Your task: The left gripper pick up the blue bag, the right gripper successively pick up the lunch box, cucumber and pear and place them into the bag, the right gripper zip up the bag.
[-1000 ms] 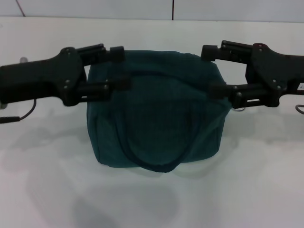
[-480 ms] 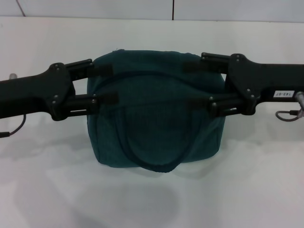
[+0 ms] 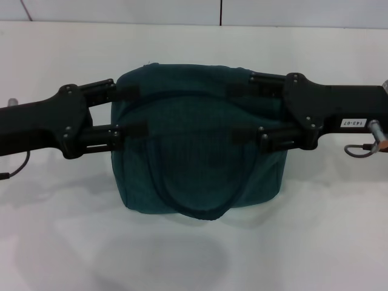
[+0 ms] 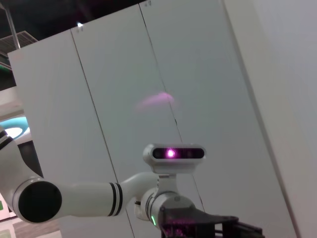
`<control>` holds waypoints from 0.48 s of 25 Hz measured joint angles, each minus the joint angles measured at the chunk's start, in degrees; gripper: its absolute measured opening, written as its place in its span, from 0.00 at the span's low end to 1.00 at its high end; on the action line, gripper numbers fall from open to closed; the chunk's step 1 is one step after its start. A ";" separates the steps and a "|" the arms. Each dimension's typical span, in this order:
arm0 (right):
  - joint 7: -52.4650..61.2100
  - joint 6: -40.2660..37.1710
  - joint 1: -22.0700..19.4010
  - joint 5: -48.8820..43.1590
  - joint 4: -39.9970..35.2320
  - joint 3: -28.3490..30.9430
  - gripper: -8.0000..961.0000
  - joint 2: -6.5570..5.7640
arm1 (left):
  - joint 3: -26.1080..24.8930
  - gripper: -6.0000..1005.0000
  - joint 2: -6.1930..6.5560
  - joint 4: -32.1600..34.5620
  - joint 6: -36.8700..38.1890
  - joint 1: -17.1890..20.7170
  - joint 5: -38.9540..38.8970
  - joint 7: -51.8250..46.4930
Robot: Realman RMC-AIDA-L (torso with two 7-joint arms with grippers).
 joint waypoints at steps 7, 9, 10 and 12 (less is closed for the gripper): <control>0.35 0.14 -0.08 -0.59 -0.02 -0.01 0.93 0.06 | 0.00 0.79 -0.04 0.00 0.00 0.02 -0.09 0.27; 0.35 0.06 -0.22 -0.59 -0.02 0.00 0.93 0.04 | 0.00 0.79 -0.08 0.00 0.00 0.02 -0.09 0.28; 0.35 0.01 -0.26 -0.59 -0.02 0.00 0.93 0.00 | 0.00 0.79 -0.09 0.00 0.00 0.02 -0.10 0.29; 0.35 -0.10 -0.36 -0.59 -0.02 0.00 0.93 -0.06 | -0.02 0.79 -0.09 0.00 -0.01 0.02 -0.16 0.31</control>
